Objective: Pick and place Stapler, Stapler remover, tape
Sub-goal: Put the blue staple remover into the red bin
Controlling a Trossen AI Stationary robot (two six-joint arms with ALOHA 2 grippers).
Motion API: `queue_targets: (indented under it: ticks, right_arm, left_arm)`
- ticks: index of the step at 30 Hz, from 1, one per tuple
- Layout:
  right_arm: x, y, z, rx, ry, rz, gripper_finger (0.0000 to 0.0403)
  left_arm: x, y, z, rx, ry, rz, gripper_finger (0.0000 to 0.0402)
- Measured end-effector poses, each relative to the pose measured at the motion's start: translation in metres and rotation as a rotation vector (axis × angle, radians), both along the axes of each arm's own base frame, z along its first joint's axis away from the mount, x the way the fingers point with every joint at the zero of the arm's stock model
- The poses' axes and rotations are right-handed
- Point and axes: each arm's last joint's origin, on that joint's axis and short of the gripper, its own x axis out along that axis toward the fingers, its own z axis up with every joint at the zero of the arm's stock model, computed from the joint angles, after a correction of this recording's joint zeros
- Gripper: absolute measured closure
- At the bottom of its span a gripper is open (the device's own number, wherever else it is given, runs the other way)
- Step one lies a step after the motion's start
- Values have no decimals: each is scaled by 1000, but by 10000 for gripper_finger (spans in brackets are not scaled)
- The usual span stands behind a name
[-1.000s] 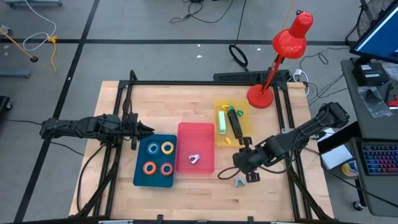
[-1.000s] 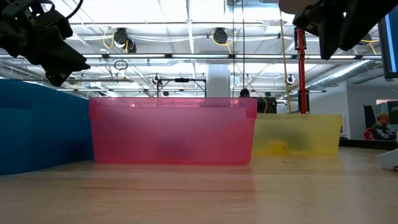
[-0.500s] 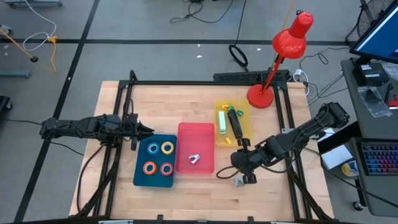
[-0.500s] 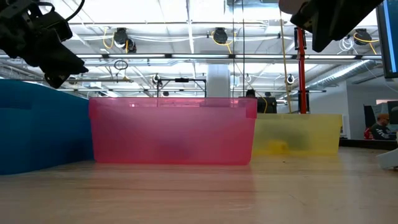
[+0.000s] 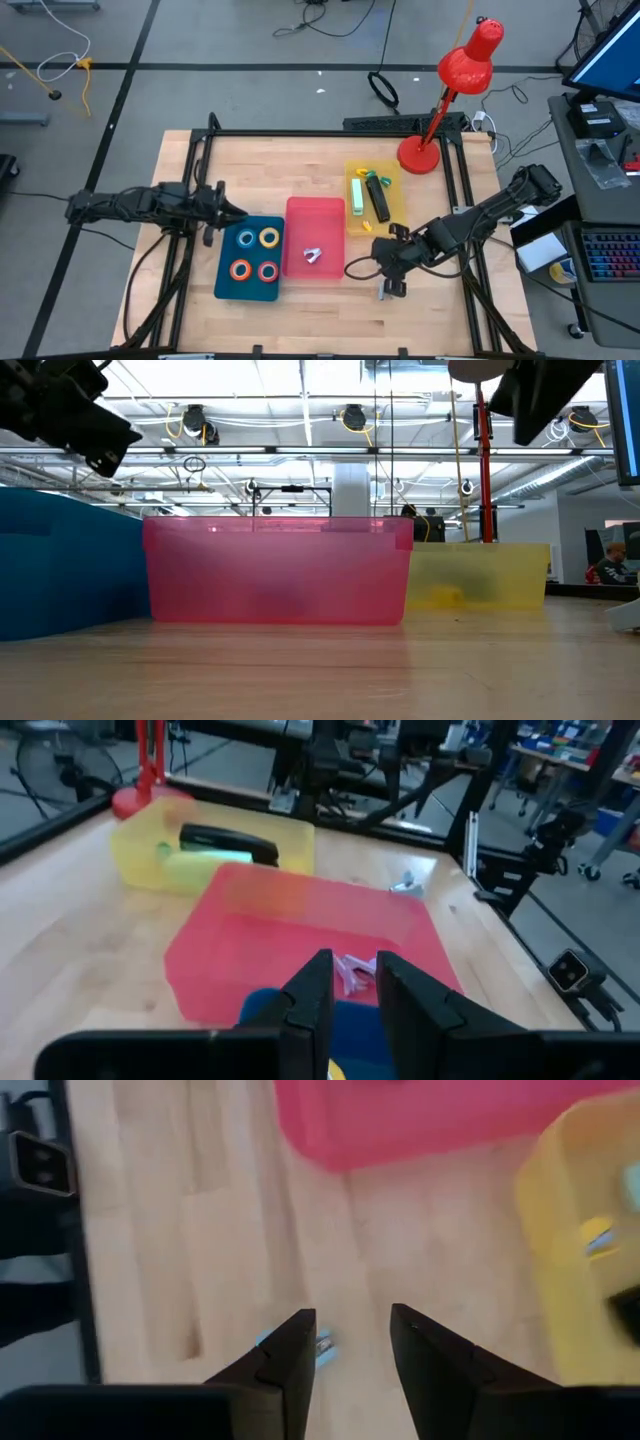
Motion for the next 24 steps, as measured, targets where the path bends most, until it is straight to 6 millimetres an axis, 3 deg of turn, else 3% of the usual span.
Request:
queue_targets:
  ticks: [13, 20, 24]
  right_arm:
    - [-11, -3, -5, 113, 183, -181, 192]
    - [-13, -1, -8, 195, 226, -276, 151]
    - [-16, -2, -19, 214, 263, -350, 134]
  left_arm:
    - [-20, 0, 5, 20, -112, -18, 321]
    - [-17, 0, 5, 39, -165, -24, 321]
    - [-9, 0, -8, 44, -236, -28, 321]
